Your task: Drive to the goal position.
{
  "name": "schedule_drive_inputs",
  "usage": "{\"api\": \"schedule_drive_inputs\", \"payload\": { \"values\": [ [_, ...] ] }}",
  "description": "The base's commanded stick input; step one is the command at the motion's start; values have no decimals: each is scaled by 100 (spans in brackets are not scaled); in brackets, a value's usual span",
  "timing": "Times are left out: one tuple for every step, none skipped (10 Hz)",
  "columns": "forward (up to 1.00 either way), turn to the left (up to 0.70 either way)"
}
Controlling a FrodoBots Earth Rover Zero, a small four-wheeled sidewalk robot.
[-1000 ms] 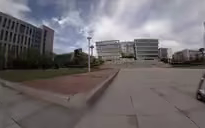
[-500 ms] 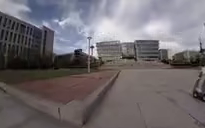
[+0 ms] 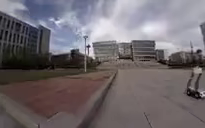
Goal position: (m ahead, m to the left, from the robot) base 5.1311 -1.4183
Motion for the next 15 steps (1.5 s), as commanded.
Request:
{"api": "schedule_drive_inputs", "payload": {
  "values": [
    [70, -27],
    [70, -18],
    [70, -10],
    [70, -1],
    [70, 0],
    [70, 0],
    [70, 0],
    [70, 0],
    [70, 0],
    [70, 0],
    [70, 0],
    [70, 0],
    [70, 0],
    [70, 0],
    [70, 0]
  ]
}}
